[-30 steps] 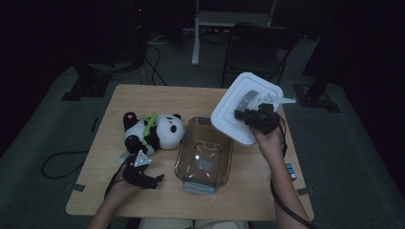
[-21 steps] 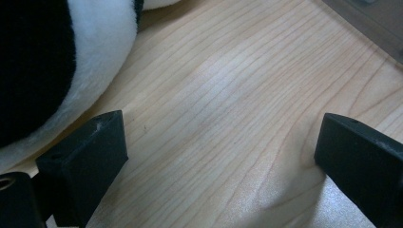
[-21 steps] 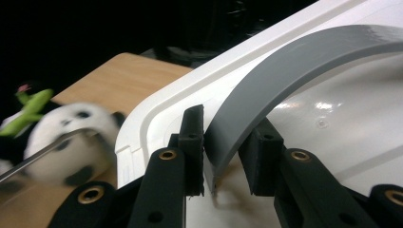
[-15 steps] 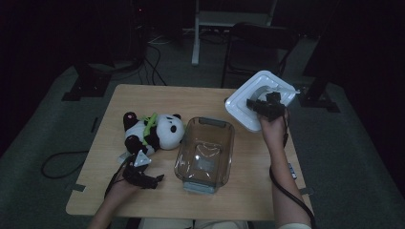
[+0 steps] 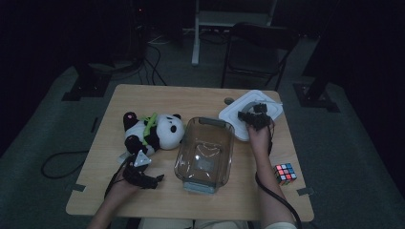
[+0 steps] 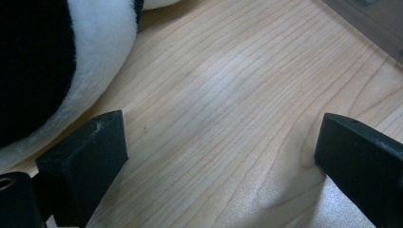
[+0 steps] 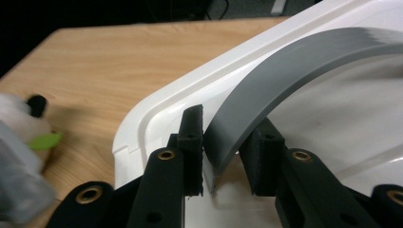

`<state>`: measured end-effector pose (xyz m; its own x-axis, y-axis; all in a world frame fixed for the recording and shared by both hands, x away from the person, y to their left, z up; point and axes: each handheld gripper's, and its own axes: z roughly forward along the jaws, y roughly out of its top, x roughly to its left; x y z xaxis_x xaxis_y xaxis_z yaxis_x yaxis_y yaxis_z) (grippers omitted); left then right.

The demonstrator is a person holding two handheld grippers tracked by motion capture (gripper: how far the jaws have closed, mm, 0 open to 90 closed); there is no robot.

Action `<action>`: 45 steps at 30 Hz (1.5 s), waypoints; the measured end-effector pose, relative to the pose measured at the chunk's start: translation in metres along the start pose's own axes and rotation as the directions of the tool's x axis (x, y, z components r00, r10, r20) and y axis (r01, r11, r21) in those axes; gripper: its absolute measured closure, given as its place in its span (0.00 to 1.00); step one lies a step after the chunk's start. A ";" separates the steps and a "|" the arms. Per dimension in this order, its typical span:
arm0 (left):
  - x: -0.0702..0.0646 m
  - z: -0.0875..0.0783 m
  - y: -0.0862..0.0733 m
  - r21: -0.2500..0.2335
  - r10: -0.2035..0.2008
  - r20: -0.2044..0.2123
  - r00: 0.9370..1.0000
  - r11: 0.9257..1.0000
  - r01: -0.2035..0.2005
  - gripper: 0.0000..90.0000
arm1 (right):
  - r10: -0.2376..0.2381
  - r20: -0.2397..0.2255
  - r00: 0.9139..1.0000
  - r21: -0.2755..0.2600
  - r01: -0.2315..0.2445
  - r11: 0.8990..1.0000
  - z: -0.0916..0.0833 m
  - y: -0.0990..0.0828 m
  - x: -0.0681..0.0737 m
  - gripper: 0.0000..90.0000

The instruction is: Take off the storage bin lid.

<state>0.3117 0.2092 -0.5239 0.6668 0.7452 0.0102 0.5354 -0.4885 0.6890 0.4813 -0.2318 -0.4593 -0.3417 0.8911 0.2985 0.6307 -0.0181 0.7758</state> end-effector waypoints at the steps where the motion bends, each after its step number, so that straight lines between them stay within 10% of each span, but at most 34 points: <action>1: 0.000 0.000 0.000 0.000 0.000 0.000 1.000 1.000 0.000 0.05 | 0.002 0.008 1.000 0.004 -0.002 1.000 0.003 -0.002 0.000 0.78; 20: 0.000 0.000 0.000 0.000 0.000 0.000 1.000 1.000 0.000 0.05 | 0.077 0.025 0.997 0.046 -0.079 0.996 0.034 -0.036 -0.015 0.76; 38: 0.000 0.000 0.000 0.000 0.000 0.000 1.000 1.000 0.000 0.05 | 0.029 0.100 0.995 0.095 -0.039 0.995 0.018 -0.035 0.000 0.20; 45: 0.000 0.000 0.000 0.001 0.001 0.000 1.000 1.000 -0.001 0.05 | -0.014 0.060 0.998 0.109 0.008 0.994 0.013 -0.045 0.010 0.14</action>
<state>0.3117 0.2092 -0.5238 0.6674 0.7447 0.0108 0.5351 -0.4895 0.6885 0.4589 -0.2163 -0.4984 -0.3085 0.9168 0.2536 0.7000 0.0382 0.7132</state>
